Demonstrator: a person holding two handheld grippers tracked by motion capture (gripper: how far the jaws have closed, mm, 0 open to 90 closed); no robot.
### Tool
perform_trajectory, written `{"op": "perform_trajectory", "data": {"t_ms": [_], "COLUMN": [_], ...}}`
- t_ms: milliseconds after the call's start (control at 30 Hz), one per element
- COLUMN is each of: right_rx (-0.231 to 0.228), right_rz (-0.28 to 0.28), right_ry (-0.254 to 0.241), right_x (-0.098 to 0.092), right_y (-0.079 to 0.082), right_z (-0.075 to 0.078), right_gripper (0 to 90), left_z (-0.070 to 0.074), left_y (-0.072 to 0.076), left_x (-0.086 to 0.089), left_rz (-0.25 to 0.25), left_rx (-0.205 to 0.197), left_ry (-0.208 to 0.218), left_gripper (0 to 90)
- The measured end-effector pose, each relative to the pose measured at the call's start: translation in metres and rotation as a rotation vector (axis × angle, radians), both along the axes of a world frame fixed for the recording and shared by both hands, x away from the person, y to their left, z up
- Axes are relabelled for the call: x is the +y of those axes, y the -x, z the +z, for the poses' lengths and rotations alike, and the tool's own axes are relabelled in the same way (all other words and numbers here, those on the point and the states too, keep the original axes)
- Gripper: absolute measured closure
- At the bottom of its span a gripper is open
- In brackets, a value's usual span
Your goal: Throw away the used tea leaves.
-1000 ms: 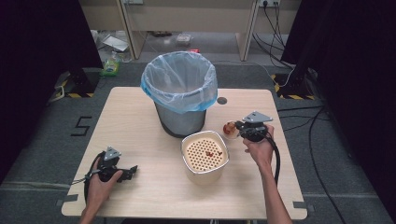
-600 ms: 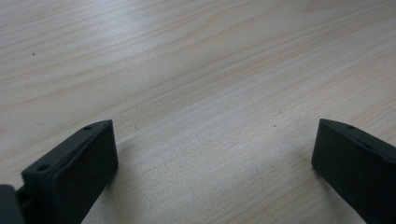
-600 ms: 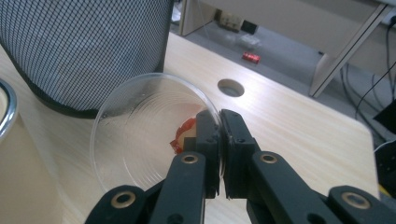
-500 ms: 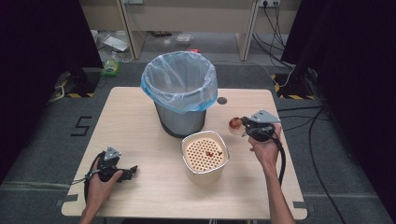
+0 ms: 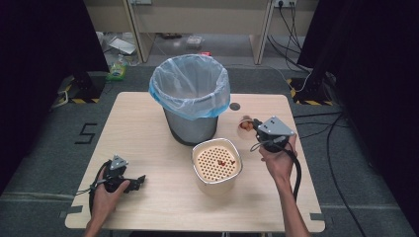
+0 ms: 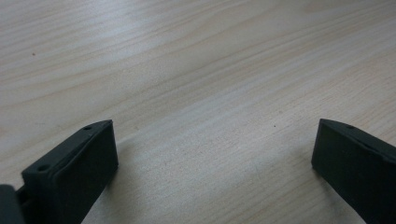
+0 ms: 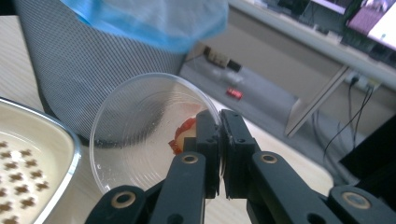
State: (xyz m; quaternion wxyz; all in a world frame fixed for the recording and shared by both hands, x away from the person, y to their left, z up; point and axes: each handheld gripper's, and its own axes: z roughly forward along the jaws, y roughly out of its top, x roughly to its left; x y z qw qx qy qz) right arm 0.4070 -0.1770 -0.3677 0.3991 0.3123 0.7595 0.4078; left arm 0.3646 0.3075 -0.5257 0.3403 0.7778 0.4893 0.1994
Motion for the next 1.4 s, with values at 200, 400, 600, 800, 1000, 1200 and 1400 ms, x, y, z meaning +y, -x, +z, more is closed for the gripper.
{"op": "perform_trajectory", "data": {"t_ms": [200, 400, 600, 800, 1000, 1200, 1400], "right_rx": [-0.128, -0.193, -0.295, -0.441, -0.437, -0.555, -0.648], "right_rz": [0.056, 0.082, 0.073, 0.030, 0.025, 0.027, 0.057], "right_ry": [0.062, 0.115, 0.196, 0.338, 0.358, 0.387, 0.467], "right_x": [0.026, 0.045, 0.055, 0.058, 0.056, 0.059, 0.075], "right_y": [0.024, 0.035, 0.046, 0.063, 0.057, 0.059, 0.067], "right_z": [0.014, 0.009, 0.005, 0.005, -0.003, -0.011, -0.015], "right_gripper": [86.9, 86.9, 87.1, 87.4, 87.5, 87.6, 87.7], "left_z": [0.000, 0.000, 0.000, 0.000, 0.000, 0.000, 0.000], "left_y": [0.000, 0.001, 0.001, 0.001, 0.001, 0.001, 0.001], "left_x": [0.000, 0.000, 0.000, 0.000, 0.000, 0.000, 0.000], "left_rz": [0.000, -0.006, -0.006, -0.007, -0.007, -0.006, -0.006], "left_rx": [0.000, -0.001, -0.001, -0.002, -0.002, -0.002, -0.002], "left_ry": [0.000, -0.002, -0.001, -0.005, -0.004, -0.003, -0.002], "left_gripper": [0.0, 0.0, 0.0, 0.0, 0.0, 0.0, 0.0]}}
